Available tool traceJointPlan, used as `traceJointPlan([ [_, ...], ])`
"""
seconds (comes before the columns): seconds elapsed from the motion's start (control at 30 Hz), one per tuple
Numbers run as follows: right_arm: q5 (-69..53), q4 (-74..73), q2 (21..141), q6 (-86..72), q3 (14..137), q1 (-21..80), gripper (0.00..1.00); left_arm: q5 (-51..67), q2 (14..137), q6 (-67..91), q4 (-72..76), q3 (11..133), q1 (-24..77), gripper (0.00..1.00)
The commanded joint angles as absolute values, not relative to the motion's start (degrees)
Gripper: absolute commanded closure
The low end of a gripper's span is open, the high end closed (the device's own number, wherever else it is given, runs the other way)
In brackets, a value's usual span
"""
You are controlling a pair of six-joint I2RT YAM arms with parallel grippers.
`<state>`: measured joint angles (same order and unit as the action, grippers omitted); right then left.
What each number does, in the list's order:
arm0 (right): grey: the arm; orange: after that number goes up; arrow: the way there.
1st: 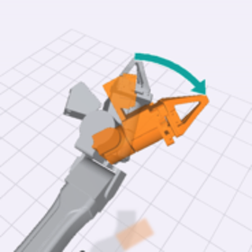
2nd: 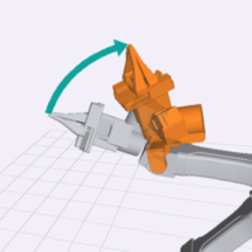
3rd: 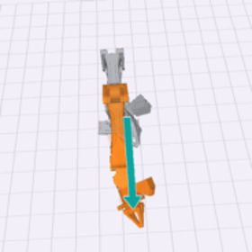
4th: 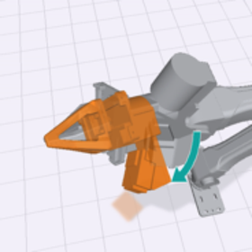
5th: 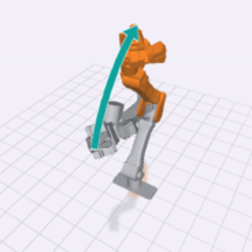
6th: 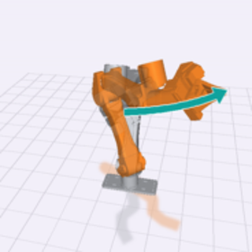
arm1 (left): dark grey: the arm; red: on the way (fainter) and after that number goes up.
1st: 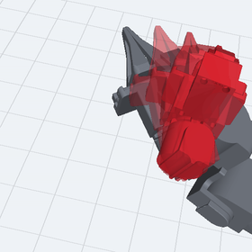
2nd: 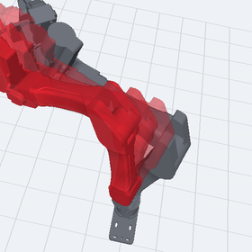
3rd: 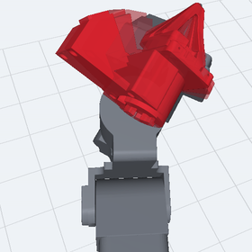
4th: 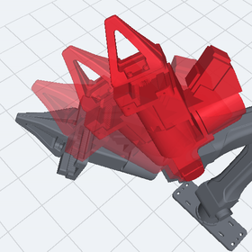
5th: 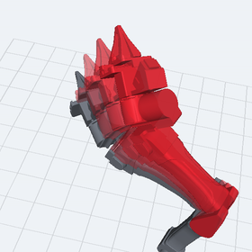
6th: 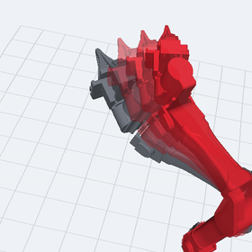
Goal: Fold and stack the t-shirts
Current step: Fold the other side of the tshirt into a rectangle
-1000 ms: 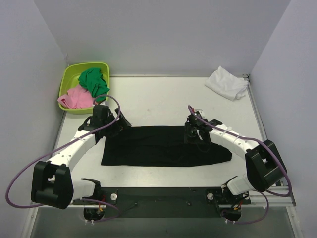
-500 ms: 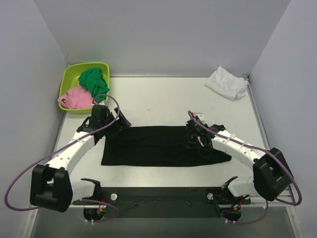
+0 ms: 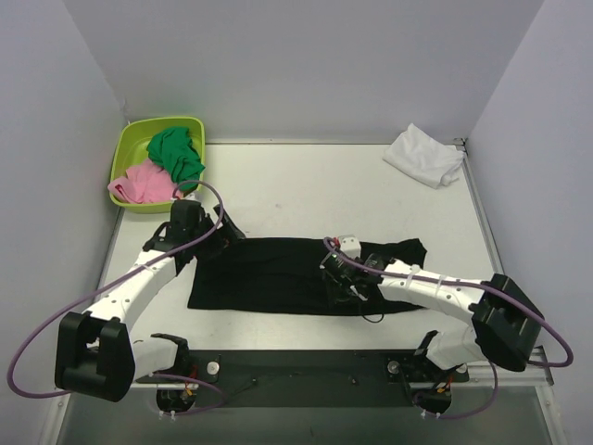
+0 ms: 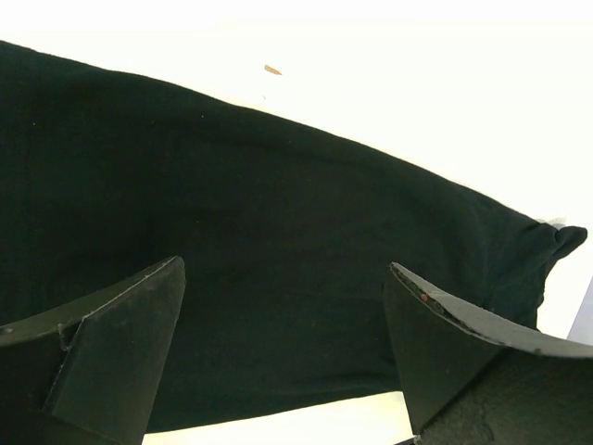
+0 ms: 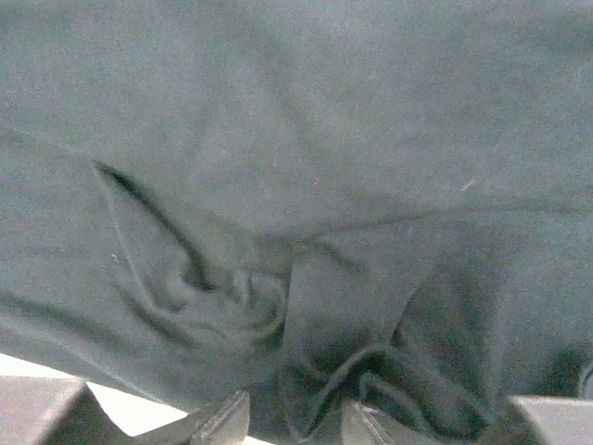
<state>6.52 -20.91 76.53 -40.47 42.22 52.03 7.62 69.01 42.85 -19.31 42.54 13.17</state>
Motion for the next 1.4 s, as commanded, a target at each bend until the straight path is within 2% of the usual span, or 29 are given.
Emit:
traceJointPlan([
  [0.0, 11.68, -26.89, 79.71, -44.3, 43.94, 55.81, 0.45, 8.35, 66.97, 42.28, -18.11, 42.36, 12.92, 0.02],
  [0.03, 13.78, -28.46, 79.54, -44.47, 44.55, 56.33, 0.39, 8.35, 66.89, 42.28, -17.93, 42.19, 12.83, 0.03],
  [0.07, 15.71, -29.61, 78.67, -45.43, 45.95, 56.95, 0.26, 8.44, 66.97, 42.28, -17.84, 41.93, 12.92, 0.03],
  [0.17, 21.17, -33.57, 74.9, -45.97, 48.15, 57.13, 0.17, 8.79, 66.88, 42.28, -17.58, 41.75, 12.92, 0.03],
  [0.43, 27.07, -40.69, 65.93, -44.92, 49.66, 54.76, 0.16, 8.79, 67.24, 42.1, -17.32, 42.1, 12.92, 0.03],
  [0.57, 26.55, -39.73, 63.11, -41.93, 46.59, 47.65, 0.16, 9.05, 67.85, 42.36, -16.88, 42.1, 12.83, 0.03],
  [0.8, 24.43, -33.23, 68.81, -36.3, 43.86, 38.15, 0.16, 8.88, 67.94, 42.45, -16.96, 42.98, 12.92, 0.03],
  [0.83, 24.09, -31.66, 70.12, -36.04, 43.86, 37.62, 0.18, 8.88, 67.94, 42.45, -17.05, 43.24, 12.83, 0.02],
  [0.93, 22.68, -29.45, 72.15, -34.72, 44.21, 35.07, 0.31, 8.88, 67.94, 42.36, -17.23, 43.59, 12.92, 0.03],
  [0.97, 21.98, -29.01, 73.38, -34.46, 44.38, 34.2, 0.47, 8.96, 68.03, 42.36, -17.4, 43.59, 12.92, 0.03],
  [1.03, 21.19, -27.87, 74.96, -33.93, 44.82, 33.58, 0.7, 8.79, 68.12, 42.19, -17.75, 43.77, 12.92, 0.03],
  [1.07, 20.66, -27.69, 75.49, -33.93, 45.0, 33.31, 0.92, 8.88, 68.12, 42.1, -18.01, 43.77, 12.92, 0.02],
  [1.1, 20.48, -27.6, 75.93, -34.1, 45.44, 33.14, 1.0, 8.79, 67.94, 41.93, -18.1, 43.77, 12.83, 0.03],
  [1.37, 17.67, -25.32, 77.26, -34.54, 43.07, 33.31, 1.0, 8.53, 67.94, 41.84, -18.19, 43.59, 12.83, 0.03],
])
